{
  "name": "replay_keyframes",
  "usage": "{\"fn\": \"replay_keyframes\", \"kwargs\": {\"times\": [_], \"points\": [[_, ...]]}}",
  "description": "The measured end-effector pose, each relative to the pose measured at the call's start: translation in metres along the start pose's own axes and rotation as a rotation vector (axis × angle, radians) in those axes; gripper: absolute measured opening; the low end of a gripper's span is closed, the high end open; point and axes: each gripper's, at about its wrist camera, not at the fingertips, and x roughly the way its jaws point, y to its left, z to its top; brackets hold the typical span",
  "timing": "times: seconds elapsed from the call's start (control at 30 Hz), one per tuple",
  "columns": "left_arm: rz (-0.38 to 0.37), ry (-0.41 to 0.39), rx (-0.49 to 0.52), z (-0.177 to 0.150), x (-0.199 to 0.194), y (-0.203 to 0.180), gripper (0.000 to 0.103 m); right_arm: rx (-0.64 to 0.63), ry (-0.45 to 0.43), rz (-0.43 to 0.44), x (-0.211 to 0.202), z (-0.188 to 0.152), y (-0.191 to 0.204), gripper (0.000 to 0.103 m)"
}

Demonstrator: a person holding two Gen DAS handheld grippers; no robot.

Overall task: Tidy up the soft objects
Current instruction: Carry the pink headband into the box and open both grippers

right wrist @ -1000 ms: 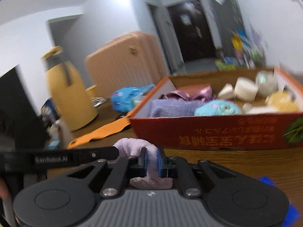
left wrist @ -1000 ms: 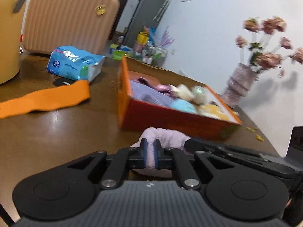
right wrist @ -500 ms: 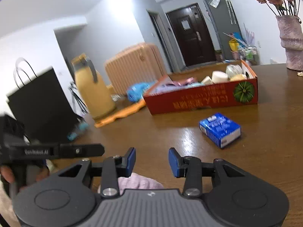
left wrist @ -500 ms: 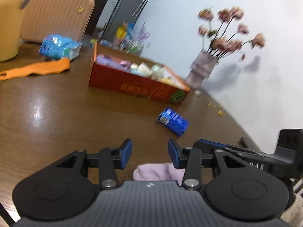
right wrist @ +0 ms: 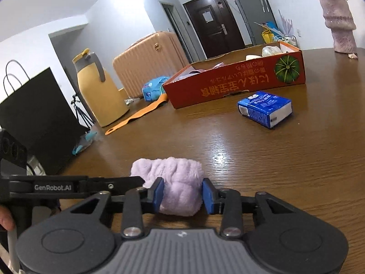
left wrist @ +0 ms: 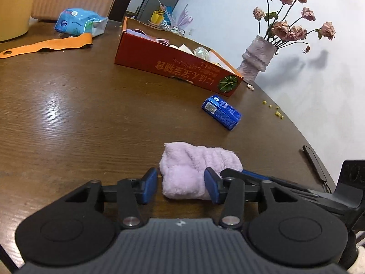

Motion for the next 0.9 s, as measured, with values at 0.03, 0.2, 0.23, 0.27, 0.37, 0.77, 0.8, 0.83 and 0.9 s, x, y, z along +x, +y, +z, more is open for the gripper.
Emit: {"fn": "replay_keyframes", "kwargs": {"times": [0.03,0.2,0.23,0.27,0.37,0.77,0.8,0.83,0.9], "points": [[0.004,0.010,-0.004,0.002,0.004,0.000,0.043,0.011,-0.002,0.006,0.001,-0.001,-0.002,0.031],[-0.002,-0.018,0.054,0.013,0.007,-0.016,0.021,0.015,-0.018,0.037,0.001,0.005,-0.009,0.026],[-0.022,-0.030,0.051,0.018,0.007,-0.019,0.021,0.016,-0.027,0.050,0.000,0.010,-0.012,0.025],[-0.033,-0.042,0.057,0.024,0.007,-0.022,0.021,0.008,-0.043,0.063,-0.002,0.019,-0.014,0.025],[-0.063,-0.096,0.110,0.061,0.014,-0.035,0.021,-0.043,-0.112,0.069,-0.005,0.055,-0.019,0.025],[-0.004,-0.075,0.135,0.265,0.186,-0.051,0.021,-0.038,-0.169,-0.090,0.119,0.242,-0.102,0.025],[0.011,-0.045,0.113,0.272,0.206,-0.046,0.021,-0.028,-0.148,-0.108,0.133,0.248,-0.110,0.025],[0.027,-0.022,0.101,0.276,0.221,-0.042,0.021,-0.020,-0.117,-0.129,0.150,0.254,-0.118,0.025],[0.082,0.004,0.091,0.282,0.247,-0.033,0.021,0.005,-0.060,-0.133,0.177,0.259,-0.131,0.025]]}}
